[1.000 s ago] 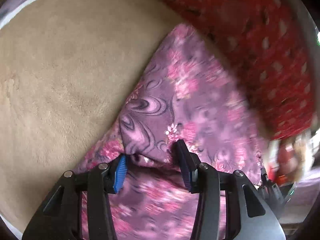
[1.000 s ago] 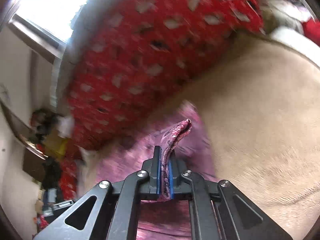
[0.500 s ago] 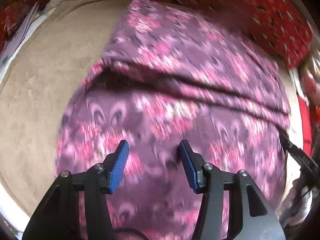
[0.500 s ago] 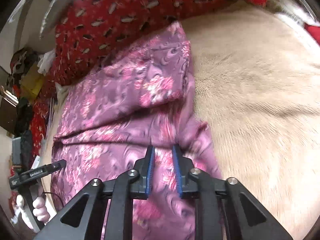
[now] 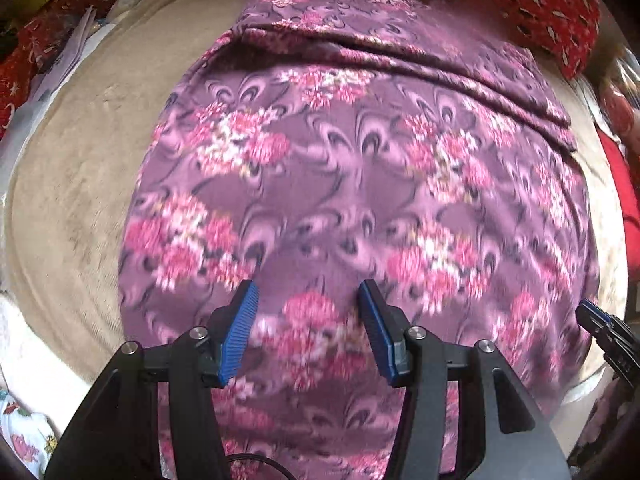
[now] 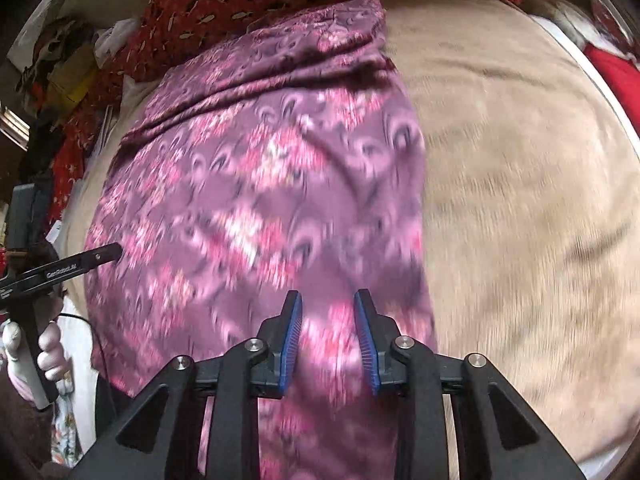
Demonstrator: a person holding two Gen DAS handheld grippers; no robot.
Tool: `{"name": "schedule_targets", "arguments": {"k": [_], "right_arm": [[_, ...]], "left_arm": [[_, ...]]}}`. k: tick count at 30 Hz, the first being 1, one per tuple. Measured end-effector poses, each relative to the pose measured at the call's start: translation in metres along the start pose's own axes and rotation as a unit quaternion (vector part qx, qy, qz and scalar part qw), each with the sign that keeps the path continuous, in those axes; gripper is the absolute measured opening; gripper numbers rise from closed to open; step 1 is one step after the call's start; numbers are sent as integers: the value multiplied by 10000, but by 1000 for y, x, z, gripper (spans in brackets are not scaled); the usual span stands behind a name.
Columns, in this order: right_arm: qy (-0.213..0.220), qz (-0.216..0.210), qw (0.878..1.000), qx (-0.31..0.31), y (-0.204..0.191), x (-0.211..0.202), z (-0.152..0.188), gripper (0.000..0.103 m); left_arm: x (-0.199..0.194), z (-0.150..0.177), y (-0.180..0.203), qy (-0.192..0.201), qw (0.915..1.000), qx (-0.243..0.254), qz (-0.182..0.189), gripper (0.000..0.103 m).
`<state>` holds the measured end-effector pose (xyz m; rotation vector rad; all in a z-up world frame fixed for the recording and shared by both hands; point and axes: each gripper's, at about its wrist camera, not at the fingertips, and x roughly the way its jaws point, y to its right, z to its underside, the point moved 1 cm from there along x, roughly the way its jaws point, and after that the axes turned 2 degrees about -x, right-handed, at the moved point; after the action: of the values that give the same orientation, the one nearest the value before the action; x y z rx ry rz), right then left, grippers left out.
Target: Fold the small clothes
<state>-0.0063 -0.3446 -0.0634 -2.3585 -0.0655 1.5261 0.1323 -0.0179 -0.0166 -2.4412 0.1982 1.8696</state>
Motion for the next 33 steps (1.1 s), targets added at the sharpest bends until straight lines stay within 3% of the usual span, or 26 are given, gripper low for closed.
{"name": "schedule_targets", "arguments": {"k": [3,5,9,13,15,17,21,26,30,31,32,33], "right_arm": [[36,-69,9999,96,1,-12,14,29],[118,-101,9997,189,2,-21,20,29],[311,-8,9987,405,22,-44,43,40],[365,-134,9979,526,47,-53,72,40],[357,-205,9967,695,58,-51,85,40],[282,-547,9930,1012,71,-47,97,41],[132,-1371,9805,1401,74,-28,111,41],[110,-1742,9729,1517,70,-11,113,42],[98,-1772,9755,1299,64,-6,110,41],[97,-1778,9765,1216,61,-6,111,36],[97,-1719,9792,1073,58,-6,111,33],[96,-1699,9804,994,56,-6,112,23]], "left_arm": [[-9,15,-5,-47,9999,-10,95,51],[-17,27,-22,-102,9993,-67,346,51],[-28,44,-81,-220,9950,-529,824,51],[-27,74,-122,-476,9906,-966,838,51],[-21,89,-137,-694,9849,-1194,1041,51],[-12,102,-146,-905,9758,-1409,1402,51],[-4,126,-167,-1321,9508,-1787,2158,51],[-4,129,-168,-1518,9381,-2019,2369,51],[1,117,-154,-1498,9398,-1979,2348,51],[1,117,-152,-1484,9421,-1930,2304,49],[0,116,-150,-1459,9452,-1855,2258,34],[0,116,-146,-1436,9484,-1770,2204,23]]}}
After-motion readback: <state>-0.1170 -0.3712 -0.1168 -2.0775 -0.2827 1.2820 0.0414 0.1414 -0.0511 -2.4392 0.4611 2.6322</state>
